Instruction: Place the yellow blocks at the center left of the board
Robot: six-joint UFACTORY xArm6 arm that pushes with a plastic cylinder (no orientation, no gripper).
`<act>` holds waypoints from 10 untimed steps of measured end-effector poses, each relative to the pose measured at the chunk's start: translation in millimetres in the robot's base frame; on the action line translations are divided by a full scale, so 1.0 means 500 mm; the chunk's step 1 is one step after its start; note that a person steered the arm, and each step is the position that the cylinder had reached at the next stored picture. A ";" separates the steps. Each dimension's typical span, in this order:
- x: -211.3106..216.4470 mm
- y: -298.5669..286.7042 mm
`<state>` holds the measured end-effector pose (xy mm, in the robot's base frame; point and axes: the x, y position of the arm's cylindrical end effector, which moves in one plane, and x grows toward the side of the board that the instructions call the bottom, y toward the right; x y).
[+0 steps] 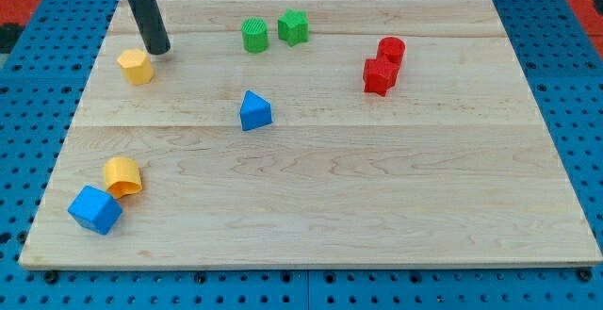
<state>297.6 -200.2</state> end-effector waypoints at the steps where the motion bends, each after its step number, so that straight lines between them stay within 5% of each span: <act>1: 0.077 0.008; 2: 0.179 0.113; 3: 0.047 0.121; 4: 0.015 -0.007; 5: 0.093 -0.034; 8: 0.392 0.231; 9: 0.533 0.122; 10: 0.563 0.001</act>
<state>579.1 -199.6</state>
